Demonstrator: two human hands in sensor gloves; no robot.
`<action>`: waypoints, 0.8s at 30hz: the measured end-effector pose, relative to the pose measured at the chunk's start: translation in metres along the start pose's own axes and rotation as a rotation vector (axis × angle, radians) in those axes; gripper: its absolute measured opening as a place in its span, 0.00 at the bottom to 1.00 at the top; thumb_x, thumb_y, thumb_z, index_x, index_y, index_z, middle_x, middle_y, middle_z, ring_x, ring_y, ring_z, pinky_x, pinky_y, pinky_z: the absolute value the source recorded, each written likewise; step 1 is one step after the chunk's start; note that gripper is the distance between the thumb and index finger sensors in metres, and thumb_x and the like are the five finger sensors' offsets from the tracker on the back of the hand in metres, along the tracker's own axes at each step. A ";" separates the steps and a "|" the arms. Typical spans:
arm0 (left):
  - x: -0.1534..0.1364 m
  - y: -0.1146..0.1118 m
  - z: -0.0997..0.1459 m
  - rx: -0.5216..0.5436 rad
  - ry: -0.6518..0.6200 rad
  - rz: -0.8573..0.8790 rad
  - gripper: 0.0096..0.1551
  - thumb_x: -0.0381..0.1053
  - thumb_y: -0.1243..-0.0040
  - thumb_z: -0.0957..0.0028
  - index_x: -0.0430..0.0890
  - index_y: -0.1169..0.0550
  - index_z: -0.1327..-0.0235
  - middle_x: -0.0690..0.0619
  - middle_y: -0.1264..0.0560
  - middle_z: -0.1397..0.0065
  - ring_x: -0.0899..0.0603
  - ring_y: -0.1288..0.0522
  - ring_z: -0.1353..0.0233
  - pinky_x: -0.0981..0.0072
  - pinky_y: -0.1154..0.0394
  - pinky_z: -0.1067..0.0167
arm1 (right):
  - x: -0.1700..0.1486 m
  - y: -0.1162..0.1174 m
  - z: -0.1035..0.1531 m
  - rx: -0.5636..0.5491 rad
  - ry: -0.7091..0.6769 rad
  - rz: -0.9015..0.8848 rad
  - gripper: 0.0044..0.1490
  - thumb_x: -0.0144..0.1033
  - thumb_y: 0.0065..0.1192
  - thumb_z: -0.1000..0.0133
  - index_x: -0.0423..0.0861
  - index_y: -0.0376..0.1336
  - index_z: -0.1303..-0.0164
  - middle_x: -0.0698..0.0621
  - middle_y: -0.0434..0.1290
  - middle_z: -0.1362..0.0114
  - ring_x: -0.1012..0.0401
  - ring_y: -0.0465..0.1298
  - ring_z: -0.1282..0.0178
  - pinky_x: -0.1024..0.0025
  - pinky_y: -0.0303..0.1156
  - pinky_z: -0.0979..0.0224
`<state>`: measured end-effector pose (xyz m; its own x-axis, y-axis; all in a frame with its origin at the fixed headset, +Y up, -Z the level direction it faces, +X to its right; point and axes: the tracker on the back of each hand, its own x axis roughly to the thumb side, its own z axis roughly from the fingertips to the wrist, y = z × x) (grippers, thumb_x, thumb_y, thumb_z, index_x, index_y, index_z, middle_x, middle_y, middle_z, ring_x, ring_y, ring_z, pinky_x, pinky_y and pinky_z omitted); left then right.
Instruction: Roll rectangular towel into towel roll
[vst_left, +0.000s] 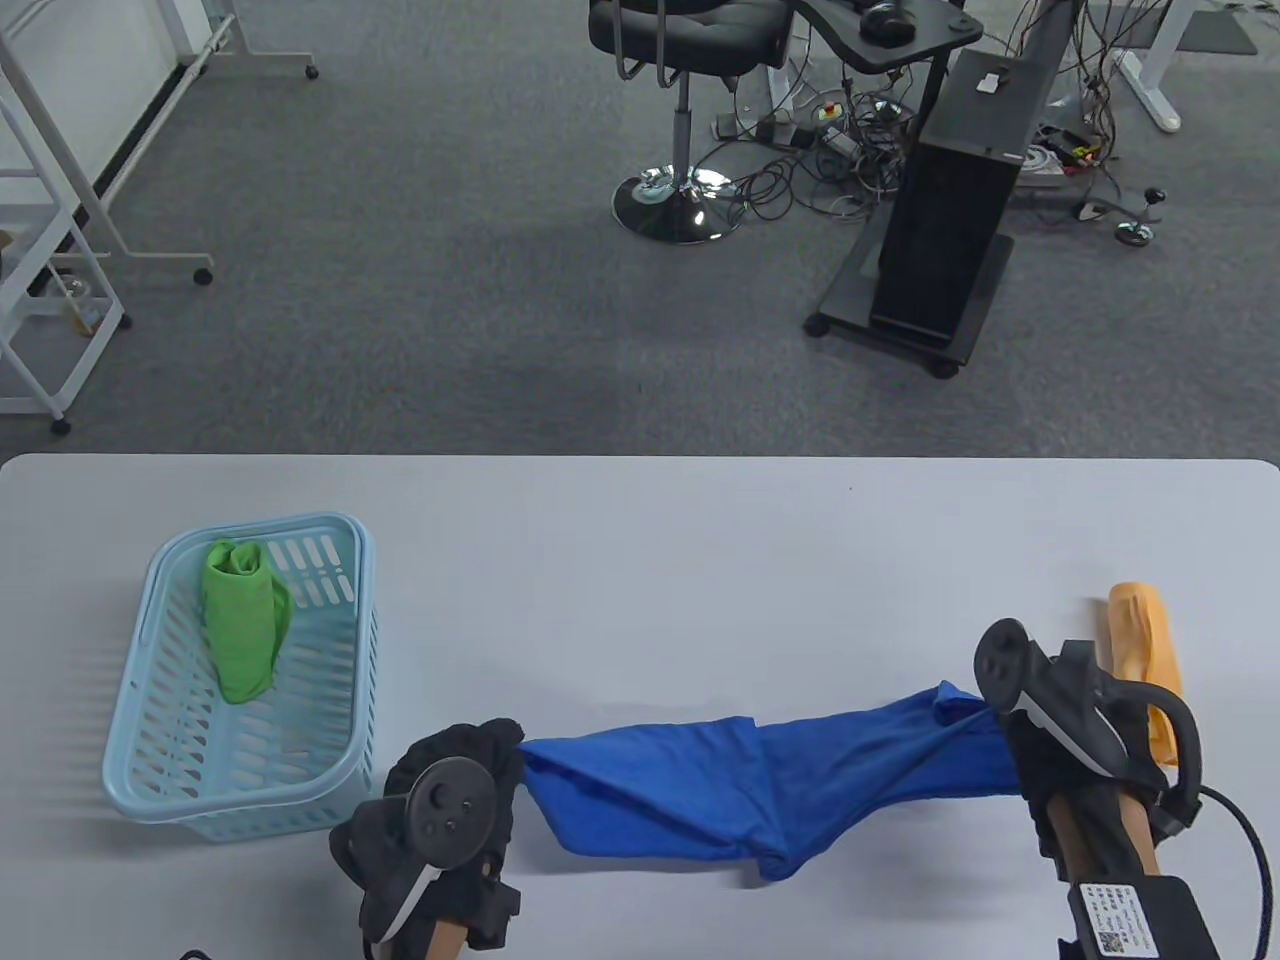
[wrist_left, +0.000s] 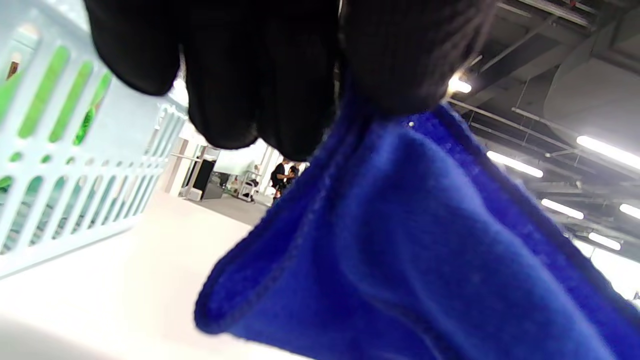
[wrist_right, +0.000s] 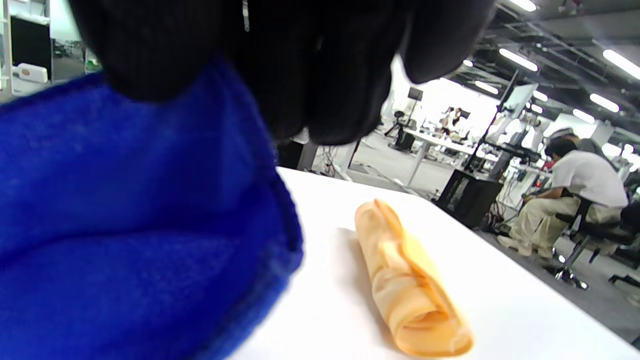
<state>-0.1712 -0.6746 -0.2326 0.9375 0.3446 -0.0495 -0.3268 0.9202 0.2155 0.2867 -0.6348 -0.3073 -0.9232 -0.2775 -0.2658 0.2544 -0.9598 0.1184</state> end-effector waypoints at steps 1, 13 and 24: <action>0.005 0.003 0.000 0.006 -0.004 -0.025 0.22 0.53 0.34 0.57 0.54 0.13 0.50 0.46 0.13 0.46 0.36 0.17 0.37 0.37 0.27 0.39 | 0.000 -0.003 0.001 -0.033 -0.001 0.018 0.27 0.42 0.63 0.62 0.53 0.73 0.52 0.51 0.75 0.42 0.52 0.78 0.42 0.44 0.64 0.27; 0.050 0.110 -0.042 0.109 0.049 -0.285 0.22 0.52 0.34 0.57 0.54 0.14 0.49 0.48 0.11 0.51 0.39 0.15 0.40 0.40 0.26 0.39 | -0.006 -0.019 -0.006 -0.037 0.062 0.050 0.28 0.32 0.61 0.59 0.51 0.69 0.46 0.48 0.74 0.40 0.52 0.79 0.42 0.44 0.64 0.27; -0.026 0.163 -0.076 0.133 0.377 -0.220 0.22 0.50 0.34 0.57 0.52 0.14 0.49 0.48 0.11 0.51 0.39 0.15 0.40 0.39 0.26 0.39 | -0.056 -0.012 -0.013 -0.120 0.219 0.037 0.28 0.39 0.62 0.61 0.47 0.71 0.50 0.51 0.79 0.52 0.54 0.82 0.54 0.46 0.69 0.31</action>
<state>-0.2576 -0.5198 -0.2700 0.8657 0.2095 -0.4546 -0.0831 0.9558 0.2822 0.3386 -0.6082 -0.3064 -0.8315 -0.3025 -0.4659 0.3315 -0.9432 0.0208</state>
